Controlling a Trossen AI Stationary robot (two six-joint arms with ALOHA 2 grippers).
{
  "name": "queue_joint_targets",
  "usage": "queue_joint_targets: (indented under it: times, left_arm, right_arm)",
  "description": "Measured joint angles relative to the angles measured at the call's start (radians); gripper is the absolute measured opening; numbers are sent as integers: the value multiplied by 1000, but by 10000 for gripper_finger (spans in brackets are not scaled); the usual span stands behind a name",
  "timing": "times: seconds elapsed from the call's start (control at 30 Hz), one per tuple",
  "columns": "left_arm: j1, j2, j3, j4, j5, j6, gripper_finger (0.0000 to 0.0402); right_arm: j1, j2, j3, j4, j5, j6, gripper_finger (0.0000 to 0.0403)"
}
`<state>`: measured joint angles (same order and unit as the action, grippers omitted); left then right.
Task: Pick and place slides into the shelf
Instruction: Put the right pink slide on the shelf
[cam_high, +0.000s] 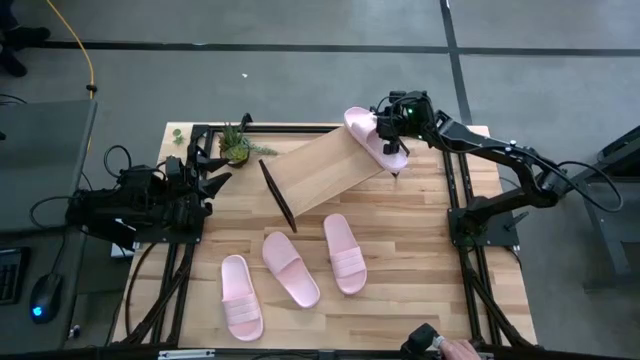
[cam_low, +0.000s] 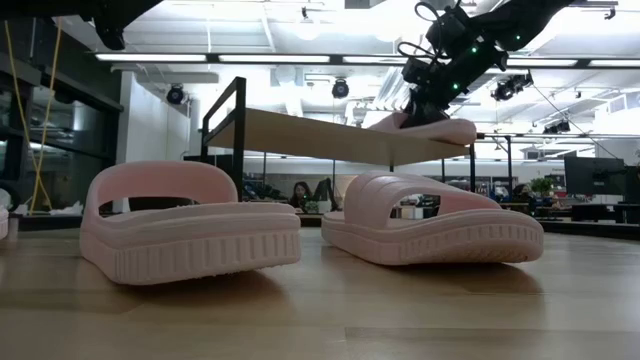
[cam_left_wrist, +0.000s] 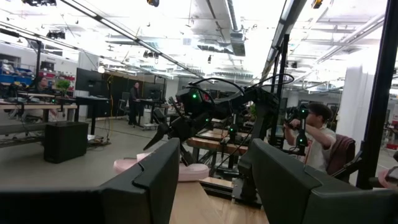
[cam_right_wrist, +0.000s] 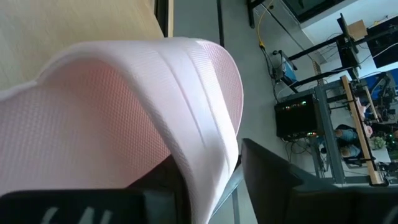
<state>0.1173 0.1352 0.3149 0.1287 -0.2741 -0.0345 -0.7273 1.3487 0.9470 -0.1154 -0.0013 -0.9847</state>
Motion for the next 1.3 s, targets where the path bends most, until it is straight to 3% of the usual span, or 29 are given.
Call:
queue_joint_targets:
  times: [0.6,1.3]
  left_arm:
    - [0,0,0,0,0,0,184]
    - [0,0,0,-5,0,0,184]
  right_arm:
    - [0,0,0,-10,-1,68,178]
    - [1,0,0,-48,8,142,177]
